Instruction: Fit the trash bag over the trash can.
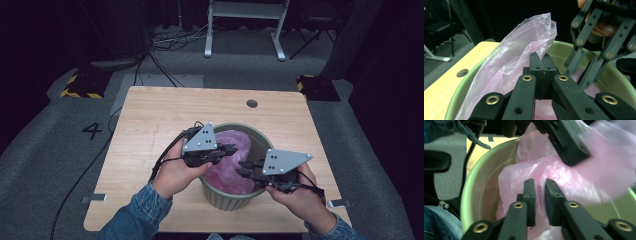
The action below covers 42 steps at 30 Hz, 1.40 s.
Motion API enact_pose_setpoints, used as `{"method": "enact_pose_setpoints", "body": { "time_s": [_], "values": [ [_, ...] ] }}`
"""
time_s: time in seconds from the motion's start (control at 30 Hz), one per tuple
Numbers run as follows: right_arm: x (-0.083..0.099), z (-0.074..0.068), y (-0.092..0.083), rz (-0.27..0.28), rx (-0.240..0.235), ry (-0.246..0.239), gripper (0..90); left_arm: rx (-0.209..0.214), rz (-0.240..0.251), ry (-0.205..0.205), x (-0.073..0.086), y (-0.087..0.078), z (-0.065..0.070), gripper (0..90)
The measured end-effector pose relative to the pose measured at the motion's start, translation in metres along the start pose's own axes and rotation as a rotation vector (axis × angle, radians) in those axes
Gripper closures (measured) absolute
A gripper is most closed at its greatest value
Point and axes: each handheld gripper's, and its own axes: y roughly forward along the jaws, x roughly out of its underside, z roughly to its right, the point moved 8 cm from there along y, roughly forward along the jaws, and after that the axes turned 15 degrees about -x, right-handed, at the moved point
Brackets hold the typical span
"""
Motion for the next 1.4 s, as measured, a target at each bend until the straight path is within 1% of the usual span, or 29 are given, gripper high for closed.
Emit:
{"method": "enact_pose_setpoints", "body": {
  "time_s": [0.03,0.1,0.17,0.27,0.37,0.43,0.47,0.53,0.57,0.6,0.63,0.67,0.7,0.73,0.9,0.97,1.07,1.13,1.23,1.33,1.4],
  "values": [
    [0.001,0.002,-0.004,0.013,-0.001,0.013,75.2,-0.001,0.008,0.004,0.001,-0.001,-0.001,90.0],
    [0.003,0.006,-0.012,0.032,0.002,0.040,71.1,-0.016,0.015,0.027,0.003,-0.002,-0.001,90.0],
    [0.002,0.010,-0.022,0.061,0.004,0.066,69.6,-0.021,0.017,0.045,0.004,-0.003,-0.001,90.0],
    [-0.002,0.017,-0.035,0.085,0.025,0.077,69.5,-0.022,0.023,0.065,0.005,-0.003,-0.001,90.0],
    [-0.007,0.027,-0.045,0.090,0.057,0.079,70.4,-0.003,0.035,0.072,0.005,-0.003,0.002,89.9],
    [-0.008,0.034,-0.047,0.085,0.060,0.084,66.2,0.016,0.046,0.076,0.003,-0.003,0.005,89.9],
    [-0.007,0.038,-0.044,0.072,0.054,0.094,58.8,0.021,0.049,0.075,0.003,-0.003,0.006,89.9],
    [-0.003,0.044,-0.036,0.049,0.025,0.126,54.1,0.031,0.057,0.080,0.001,-0.003,0.008,89.9],
    [-0.002,0.046,-0.031,0.047,0.011,0.129,50.7,0.039,0.060,0.080,0.000,-0.004,0.009,89.9],
    [-0.001,0.047,-0.026,0.052,-0.012,0.125,53.2,0.042,0.064,0.082,0.000,-0.004,0.009,89.9],
    [-0.001,0.047,-0.021,0.054,-0.039,0.118,61.7,0.040,0.065,0.081,-0.001,-0.004,0.009,89.9],
    [-0.001,0.045,-0.018,0.047,-0.059,0.102,75.1,0.034,0.065,0.082,0.000,-0.005,0.008,89.9],
    [-0.001,0.042,-0.016,0.038,-0.073,0.083,83.7,0.025,0.068,0.080,-0.001,-0.005,0.006,89.9],
    [-0.001,0.039,-0.016,0.029,-0.076,0.071,90.0,0.016,0.073,0.076,-0.001,-0.006,0.005,89.9],
    [0.000,0.027,-0.015,0.008,-0.032,0.064,90.0,-0.015,0.078,0.065,0.000,-0.008,0.000,89.9],
    [0.001,0.024,-0.018,0.014,-0.021,0.078,90.0,-0.037,0.079,0.057,0.001,-0.009,-0.003,89.9],
    [0.005,0.018,-0.020,0.020,-0.039,0.102,90.0,-0.057,0.083,0.037,0.002,-0.010,-0.007,90.0],
    [0.007,0.015,-0.020,0.014,-0.054,0.107,90.0,-0.050,0.082,0.042,0.003,-0.009,-0.007,90.0],
    [0.003,0.017,-0.027,0.033,-0.046,0.109,89.2,-0.035,0.083,0.061,0.002,-0.007,-0.002,90.0],
    [-0.005,0.022,-0.038,0.068,-0.021,0.111,80.3,-0.023,0.077,0.083,0.000,-0.005,0.003,90.0],
    [-0.011,0.024,-0.043,0.091,-0.009,0.117,73.9,-0.021,0.070,0.086,0.000,-0.003,0.004,90.0]
  ]
}}
